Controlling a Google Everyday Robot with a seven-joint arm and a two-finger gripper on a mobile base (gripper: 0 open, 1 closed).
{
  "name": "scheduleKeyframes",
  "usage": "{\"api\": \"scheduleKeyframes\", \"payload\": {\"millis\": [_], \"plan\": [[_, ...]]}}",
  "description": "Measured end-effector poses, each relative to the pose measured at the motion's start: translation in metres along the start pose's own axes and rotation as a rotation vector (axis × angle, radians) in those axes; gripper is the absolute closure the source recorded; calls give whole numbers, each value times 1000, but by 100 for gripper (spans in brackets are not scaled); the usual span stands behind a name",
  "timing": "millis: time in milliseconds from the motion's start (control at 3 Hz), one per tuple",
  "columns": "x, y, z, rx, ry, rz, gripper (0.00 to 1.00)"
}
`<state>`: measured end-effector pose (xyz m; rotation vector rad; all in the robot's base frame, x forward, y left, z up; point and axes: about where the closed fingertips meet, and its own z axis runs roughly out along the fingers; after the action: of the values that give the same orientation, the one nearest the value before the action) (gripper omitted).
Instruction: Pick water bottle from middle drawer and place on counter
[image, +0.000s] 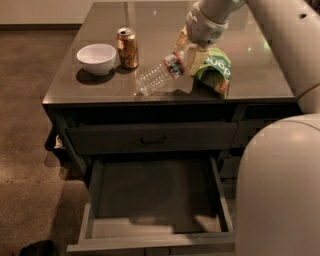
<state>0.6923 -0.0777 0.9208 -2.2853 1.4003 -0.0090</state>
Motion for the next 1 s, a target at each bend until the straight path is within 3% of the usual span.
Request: {"api": "scheduleKeyframes", "payload": {"millis": [333,667,1000], "plan": [[-2,3,19,43,-83,56,100],[-3,9,28,116,-137,136,100],[-6,12,40,156,-164,201,100]]}}
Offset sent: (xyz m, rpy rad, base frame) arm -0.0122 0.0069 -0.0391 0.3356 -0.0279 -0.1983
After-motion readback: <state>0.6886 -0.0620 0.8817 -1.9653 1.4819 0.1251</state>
